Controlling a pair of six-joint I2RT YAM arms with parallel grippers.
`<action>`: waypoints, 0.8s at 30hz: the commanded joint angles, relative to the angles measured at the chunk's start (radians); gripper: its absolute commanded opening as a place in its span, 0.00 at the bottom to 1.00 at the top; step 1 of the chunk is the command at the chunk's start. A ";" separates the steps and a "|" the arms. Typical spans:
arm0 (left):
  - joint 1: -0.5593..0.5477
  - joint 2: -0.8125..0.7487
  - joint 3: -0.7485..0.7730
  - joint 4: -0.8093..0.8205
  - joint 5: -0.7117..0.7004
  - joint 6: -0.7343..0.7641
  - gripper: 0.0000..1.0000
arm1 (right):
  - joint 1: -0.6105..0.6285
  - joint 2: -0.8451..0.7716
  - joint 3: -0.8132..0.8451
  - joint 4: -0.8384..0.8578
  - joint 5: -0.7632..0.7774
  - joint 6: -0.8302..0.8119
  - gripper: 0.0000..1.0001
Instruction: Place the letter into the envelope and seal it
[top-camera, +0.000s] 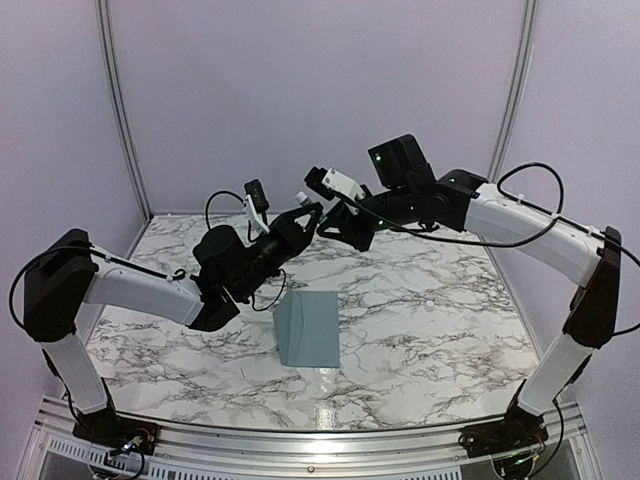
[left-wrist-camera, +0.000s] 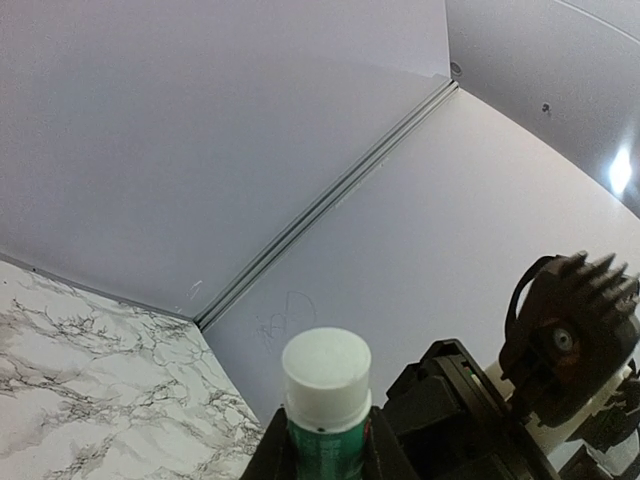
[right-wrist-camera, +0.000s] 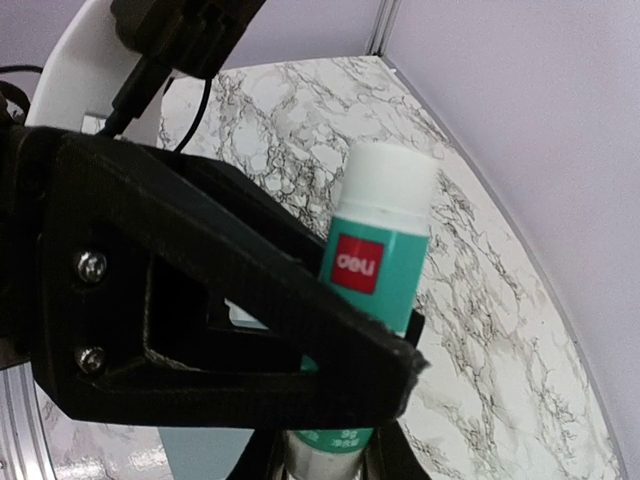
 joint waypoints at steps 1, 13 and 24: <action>-0.004 0.002 0.016 0.006 0.014 0.016 0.00 | 0.006 0.003 0.044 0.003 0.015 0.014 0.08; -0.005 0.016 0.026 0.006 0.069 0.013 0.00 | -0.170 0.093 0.060 0.015 -1.035 0.279 0.02; -0.004 0.001 0.013 0.007 0.059 0.029 0.00 | -0.254 0.056 -0.060 0.182 -0.973 0.433 0.31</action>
